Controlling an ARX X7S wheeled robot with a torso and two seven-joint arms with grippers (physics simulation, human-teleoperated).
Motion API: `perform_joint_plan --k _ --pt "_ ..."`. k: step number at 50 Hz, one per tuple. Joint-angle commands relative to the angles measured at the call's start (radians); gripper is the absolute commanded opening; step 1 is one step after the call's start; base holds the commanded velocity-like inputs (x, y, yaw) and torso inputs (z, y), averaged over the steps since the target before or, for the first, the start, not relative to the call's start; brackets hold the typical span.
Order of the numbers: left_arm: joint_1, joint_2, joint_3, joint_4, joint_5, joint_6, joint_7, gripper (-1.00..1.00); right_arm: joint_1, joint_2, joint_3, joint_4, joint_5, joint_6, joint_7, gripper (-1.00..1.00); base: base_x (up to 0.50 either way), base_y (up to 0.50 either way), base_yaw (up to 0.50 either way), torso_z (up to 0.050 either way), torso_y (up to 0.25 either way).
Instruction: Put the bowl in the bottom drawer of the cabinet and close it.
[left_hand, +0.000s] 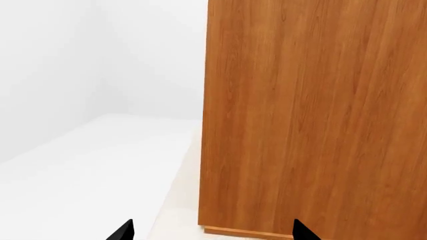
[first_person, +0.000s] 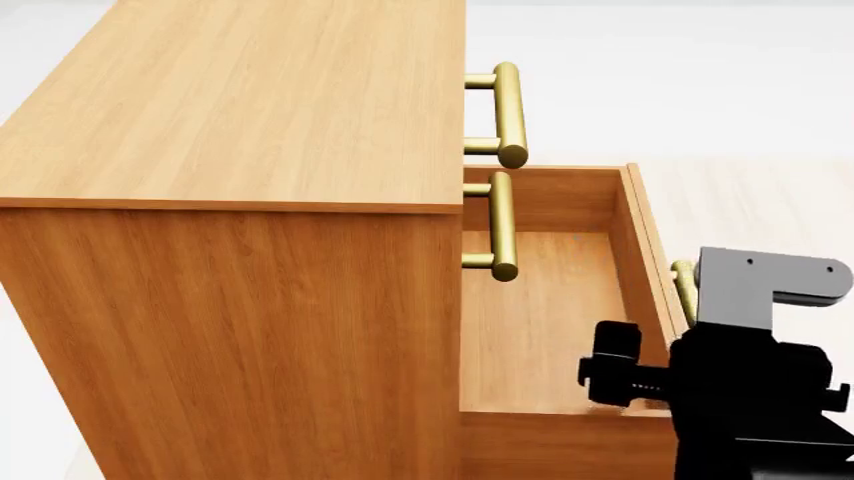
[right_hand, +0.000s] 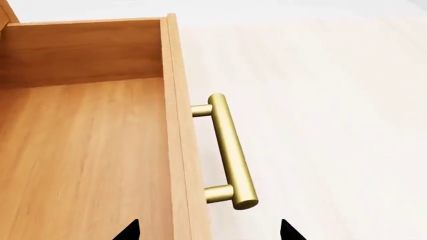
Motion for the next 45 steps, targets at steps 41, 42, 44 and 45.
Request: perform_joint_plan --k 41,42,44,45 --pt "0.003 -0.023 0.012 0.031 -0.010 -0.018 -0.024 1.00 0.012 0.023 0.064 0.148 -0.048 -0.114 0.079 1.00 0.00 0.00 0.00 0.000 0.000" --pt "0.002 -0.022 0.013 0.028 -0.009 -0.015 -0.023 1.00 0.012 0.024 0.067 0.150 -0.049 -0.117 0.084 1.00 0.00 0.00 0.00 0.000 0.000" --pt "0.004 -0.023 0.013 0.032 -0.009 -0.017 -0.025 1.00 0.011 0.026 0.071 0.150 -0.050 -0.120 0.086 1.00 0.00 0.00 0.00 0.000 0.000" --pt "0.004 -0.023 0.014 0.032 -0.008 -0.016 -0.026 1.00 0.010 0.028 0.068 0.148 -0.052 -0.121 0.088 1.00 0.00 0.00 0.00 0.000 0.000"
